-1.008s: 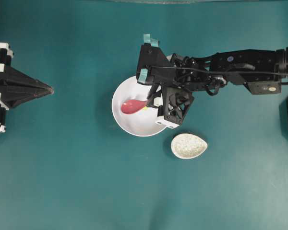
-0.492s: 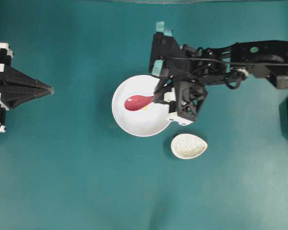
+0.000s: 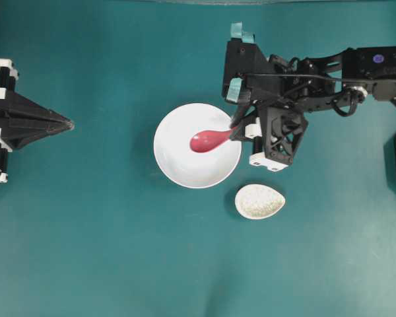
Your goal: Scoop the yellow hexagonal prism block from the bowl with a spoon using the right arm.
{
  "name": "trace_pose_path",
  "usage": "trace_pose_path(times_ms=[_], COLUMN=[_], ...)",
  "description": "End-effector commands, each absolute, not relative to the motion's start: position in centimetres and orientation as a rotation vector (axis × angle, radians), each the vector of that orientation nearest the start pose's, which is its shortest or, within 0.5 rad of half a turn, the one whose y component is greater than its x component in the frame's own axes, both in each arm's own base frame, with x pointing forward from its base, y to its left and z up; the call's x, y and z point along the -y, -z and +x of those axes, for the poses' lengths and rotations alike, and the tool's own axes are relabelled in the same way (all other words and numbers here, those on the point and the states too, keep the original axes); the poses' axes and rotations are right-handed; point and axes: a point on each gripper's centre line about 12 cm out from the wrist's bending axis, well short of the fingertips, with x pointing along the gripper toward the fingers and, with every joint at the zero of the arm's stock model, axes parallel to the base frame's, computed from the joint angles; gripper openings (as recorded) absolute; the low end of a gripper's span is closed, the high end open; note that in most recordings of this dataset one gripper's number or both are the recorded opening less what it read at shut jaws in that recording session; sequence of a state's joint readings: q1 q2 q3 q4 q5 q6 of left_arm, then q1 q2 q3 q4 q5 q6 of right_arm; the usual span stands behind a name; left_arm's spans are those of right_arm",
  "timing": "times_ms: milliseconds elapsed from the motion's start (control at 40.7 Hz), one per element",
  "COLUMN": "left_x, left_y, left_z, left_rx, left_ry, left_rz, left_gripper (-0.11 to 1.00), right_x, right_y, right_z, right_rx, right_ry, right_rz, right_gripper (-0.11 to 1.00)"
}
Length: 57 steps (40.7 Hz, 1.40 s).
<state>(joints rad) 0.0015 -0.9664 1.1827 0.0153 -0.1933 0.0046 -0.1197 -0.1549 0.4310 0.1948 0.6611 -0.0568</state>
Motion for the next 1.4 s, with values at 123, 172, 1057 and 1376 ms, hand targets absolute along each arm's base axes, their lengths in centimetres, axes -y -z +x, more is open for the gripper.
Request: trace_pose_path(times_ms=[123, 172, 1057, 1376], left_x=[0.0, 0.0, 0.0, 0.0], left_y=[-28.8, -28.8, -28.8, -28.8], left_z=[20.1, 20.1, 20.1, 20.1], left_rx=[-0.003, -0.003, -0.006, -0.005], left_ry=[0.002, 0.004, 0.004, 0.004], left_rz=[0.023, 0.023, 0.024, 0.024], left_gripper=[-0.01, -0.01, -0.01, -0.01], right_x=[3.2, 3.2, 3.9, 4.0], right_y=[-26.5, -26.4, -23.0, -21.2], right_z=[36.3, 36.3, 38.6, 39.5], right_rx=[-0.947, -0.953, -1.173, -1.212], right_ry=[0.046, 0.049, 0.103, 0.103], right_rz=[0.204, 0.212, 0.245, 0.245], right_gripper=[0.23, 0.23, 0.23, 0.23])
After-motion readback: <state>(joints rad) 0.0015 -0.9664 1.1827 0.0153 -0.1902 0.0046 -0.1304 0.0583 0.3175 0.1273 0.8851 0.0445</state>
